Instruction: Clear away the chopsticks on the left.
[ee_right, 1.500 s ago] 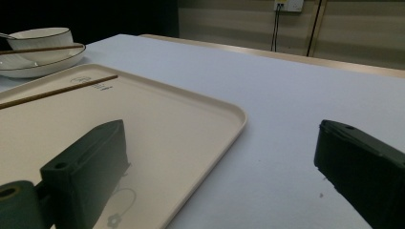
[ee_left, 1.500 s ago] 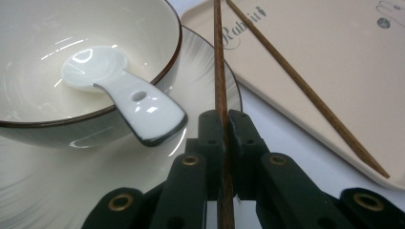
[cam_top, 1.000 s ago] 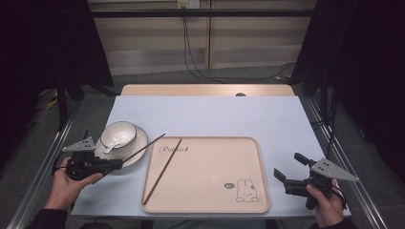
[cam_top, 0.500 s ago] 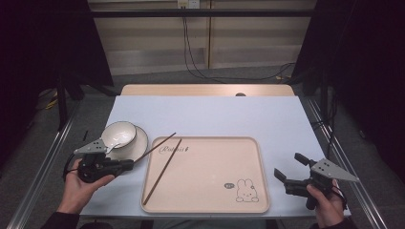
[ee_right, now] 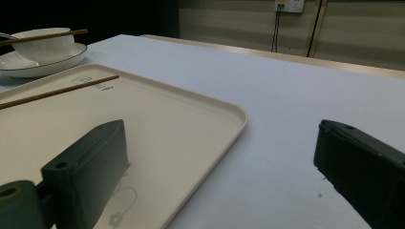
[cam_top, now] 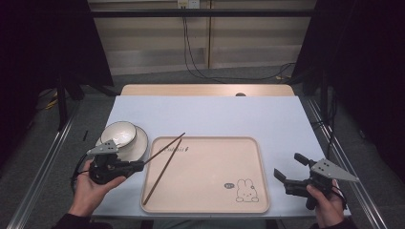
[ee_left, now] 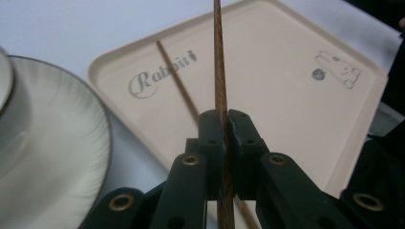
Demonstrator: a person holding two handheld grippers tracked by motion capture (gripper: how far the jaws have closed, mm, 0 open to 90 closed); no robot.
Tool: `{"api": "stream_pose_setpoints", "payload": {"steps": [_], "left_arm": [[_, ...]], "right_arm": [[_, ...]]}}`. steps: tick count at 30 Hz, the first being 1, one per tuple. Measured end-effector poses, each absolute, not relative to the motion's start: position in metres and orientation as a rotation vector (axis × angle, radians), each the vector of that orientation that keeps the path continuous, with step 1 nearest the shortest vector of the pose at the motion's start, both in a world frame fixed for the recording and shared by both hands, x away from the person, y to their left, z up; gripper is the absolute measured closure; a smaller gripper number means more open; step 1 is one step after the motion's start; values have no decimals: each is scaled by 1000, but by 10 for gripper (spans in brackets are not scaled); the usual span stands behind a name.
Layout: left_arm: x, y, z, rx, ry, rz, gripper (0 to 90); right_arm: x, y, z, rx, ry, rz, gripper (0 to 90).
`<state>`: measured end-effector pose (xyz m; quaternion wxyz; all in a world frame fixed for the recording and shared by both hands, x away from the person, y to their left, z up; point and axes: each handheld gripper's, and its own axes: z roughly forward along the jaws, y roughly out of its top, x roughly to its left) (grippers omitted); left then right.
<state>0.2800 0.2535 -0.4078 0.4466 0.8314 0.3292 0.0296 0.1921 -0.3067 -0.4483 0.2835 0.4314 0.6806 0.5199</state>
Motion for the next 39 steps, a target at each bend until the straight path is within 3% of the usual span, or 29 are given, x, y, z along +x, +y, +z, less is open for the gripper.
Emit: {"api": "stream_pose_setpoints", "payload": {"steps": [5,16,26,39], "left_arm": [[275,240,-407,2050,834,131,849],[273,212,-410,2024,881,129,849],[269,195,-428,1999,1073,163,849],[266,183,-446,2053,1188,173,848]], "right_arm": [[192,-306,-448,1158,1819,1393,40],[192,-306,-448,1152,1822,1393,40],[193,-307,-449,1146,1824,1394,40],[193,-306,-449,1154,1828,1398,40]]}}
